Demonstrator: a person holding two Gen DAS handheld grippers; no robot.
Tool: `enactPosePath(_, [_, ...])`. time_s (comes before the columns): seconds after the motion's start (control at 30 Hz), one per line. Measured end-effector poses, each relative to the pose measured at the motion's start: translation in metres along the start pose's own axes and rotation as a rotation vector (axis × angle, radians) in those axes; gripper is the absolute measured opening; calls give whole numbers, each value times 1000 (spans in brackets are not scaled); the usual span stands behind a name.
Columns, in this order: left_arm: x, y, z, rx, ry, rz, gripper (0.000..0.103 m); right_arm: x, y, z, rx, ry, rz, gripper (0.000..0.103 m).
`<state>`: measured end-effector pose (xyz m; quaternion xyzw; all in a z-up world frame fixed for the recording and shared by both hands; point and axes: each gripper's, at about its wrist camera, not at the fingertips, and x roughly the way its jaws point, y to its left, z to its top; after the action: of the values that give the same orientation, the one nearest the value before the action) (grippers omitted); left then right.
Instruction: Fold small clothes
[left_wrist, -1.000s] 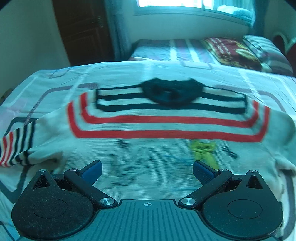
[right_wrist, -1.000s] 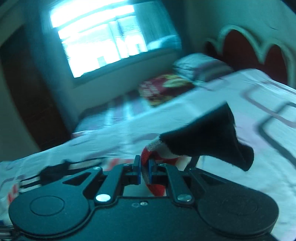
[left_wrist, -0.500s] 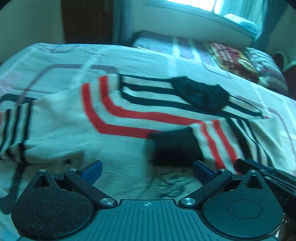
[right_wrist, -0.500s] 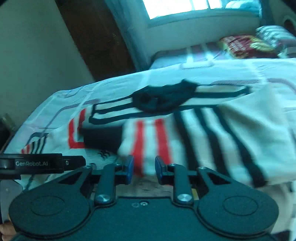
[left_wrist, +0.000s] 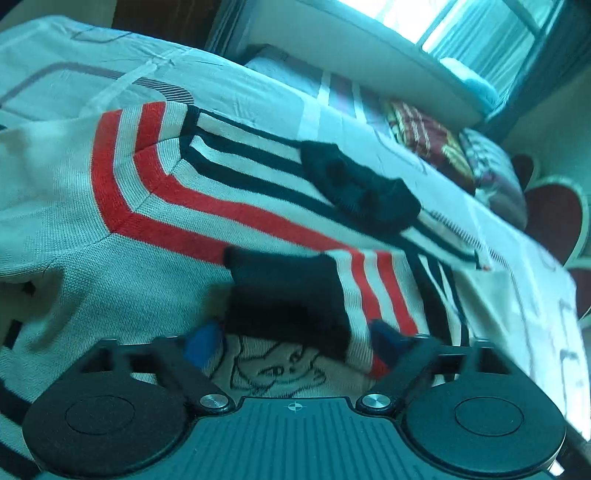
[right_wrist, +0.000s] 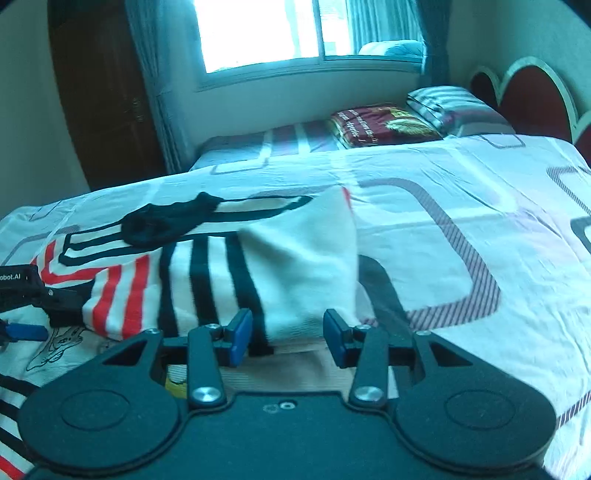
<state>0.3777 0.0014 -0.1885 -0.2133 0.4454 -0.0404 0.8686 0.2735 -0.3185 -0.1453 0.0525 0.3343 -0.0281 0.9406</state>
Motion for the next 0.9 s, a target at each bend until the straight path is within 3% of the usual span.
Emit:
enactPosePath(0.03, [0, 4, 1, -25, -17, -23, 74, 0, -1, 0, -7, -8, -10, 42])
enactPosePath(0.07, [0, 8, 2, -44, -40, -55, 58, 1, -1, -1, -18, -13, -29, 42])
enactPosePath(0.2, [3, 13, 3, -77, -46, -46, 37, 2, -11, -3, 5, -14, -56, 43])
enactPosePath(0.23, [3, 11, 3, -69, -54, -46, 19, 3, -14, -5, 5, -5, -65, 43])
enactPosePath(0.27, [4, 11, 3, -76, -59, -62, 10, 3, -16, -7, 8, 2, -72, 44])
enactPosePath(0.5, [-30, 10, 31, -104, -191, -100, 10, 4, -7, -18, -57, 43, -54, 44])
enactPosePath(0.67, [-42, 31, 40, -99, -241, -32, 5, 20, 4, -19, -108, 66, -69, 43])
enactPosePath(0.8, [-31, 58, 44, -157, -208, 44, 5, 32, 6, -8, -124, 42, -131, 43])
enactPosePath(0.9, [-27, 53, 44, -119, -161, 29, 5, 36, 4, -6, -114, 49, -121, 41])
